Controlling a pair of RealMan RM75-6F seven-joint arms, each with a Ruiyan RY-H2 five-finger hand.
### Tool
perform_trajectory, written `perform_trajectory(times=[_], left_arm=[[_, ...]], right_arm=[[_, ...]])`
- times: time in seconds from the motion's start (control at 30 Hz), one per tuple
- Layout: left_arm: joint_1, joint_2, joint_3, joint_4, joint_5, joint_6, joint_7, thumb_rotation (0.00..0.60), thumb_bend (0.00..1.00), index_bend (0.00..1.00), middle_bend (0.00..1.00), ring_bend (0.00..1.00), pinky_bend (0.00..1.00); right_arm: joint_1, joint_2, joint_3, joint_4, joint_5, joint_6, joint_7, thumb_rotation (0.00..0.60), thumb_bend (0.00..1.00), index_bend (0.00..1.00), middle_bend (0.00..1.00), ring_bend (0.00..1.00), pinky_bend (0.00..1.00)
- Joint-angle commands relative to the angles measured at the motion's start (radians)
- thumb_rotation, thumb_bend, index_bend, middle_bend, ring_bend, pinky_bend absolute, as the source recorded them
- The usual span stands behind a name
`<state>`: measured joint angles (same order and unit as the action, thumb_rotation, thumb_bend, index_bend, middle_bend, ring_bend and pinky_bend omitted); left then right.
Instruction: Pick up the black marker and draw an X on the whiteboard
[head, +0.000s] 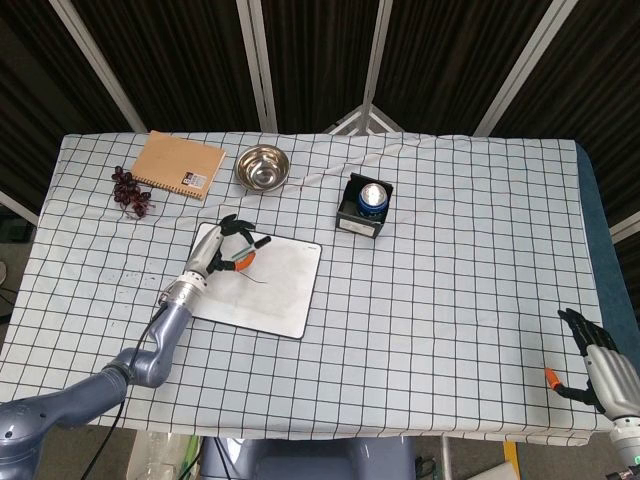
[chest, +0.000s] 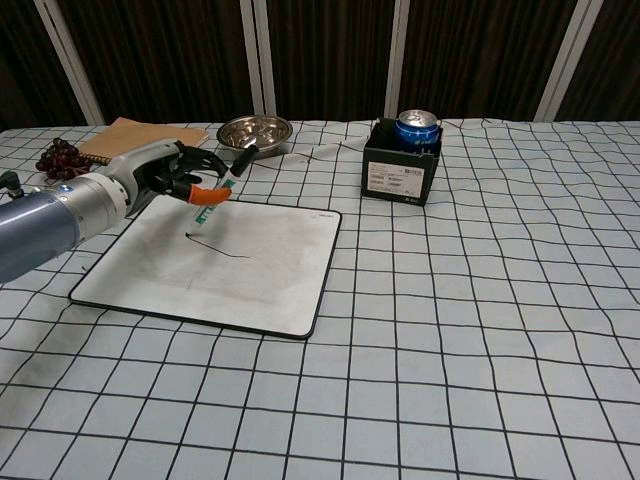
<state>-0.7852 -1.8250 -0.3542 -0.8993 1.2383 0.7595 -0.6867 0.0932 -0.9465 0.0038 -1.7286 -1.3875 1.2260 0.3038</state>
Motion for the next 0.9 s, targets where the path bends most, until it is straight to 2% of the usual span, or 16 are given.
perform_trajectory(times=[0.03,0.2,0.4,0.9], left_arm=[[0.001,0.023,-0.028,-0.020,-0.005,0.018,-0.041,0.600,0.51,0.74,0.24,0.00,0.00],[0.006,0.071,-0.061,-0.110,-0.016,0.041,-0.068,0.600,0.51,0.74,0.24,0.00,0.00],[0.005,0.080,-0.060,-0.188,-0.050,0.035,-0.021,0.600,0.50,0.74,0.24,0.00,0.00],[-0.030,-0.014,-0.057,-0.183,-0.142,0.022,0.094,0.600,0.50,0.74,0.24,0.00,0.00]], right_arm=[[0.000,0.002,0.000,-0.003,-0.003,0.002,0.002,0.600,0.35,0.00,0.00,0.00,0.00],[0.001,0.000,-0.001,-0.002,-0.012,0.002,0.006,0.600,0.35,0.00,0.00,0.00,0.00],[0.002,0.002,-0.003,-0.002,-0.022,0.002,0.016,0.600,0.35,0.00,0.00,0.00,0.00],[0.001,0.010,-0.006,0.000,-0.033,0.003,0.045,0.600,0.35,0.00,0.00,0.00,0.00]])
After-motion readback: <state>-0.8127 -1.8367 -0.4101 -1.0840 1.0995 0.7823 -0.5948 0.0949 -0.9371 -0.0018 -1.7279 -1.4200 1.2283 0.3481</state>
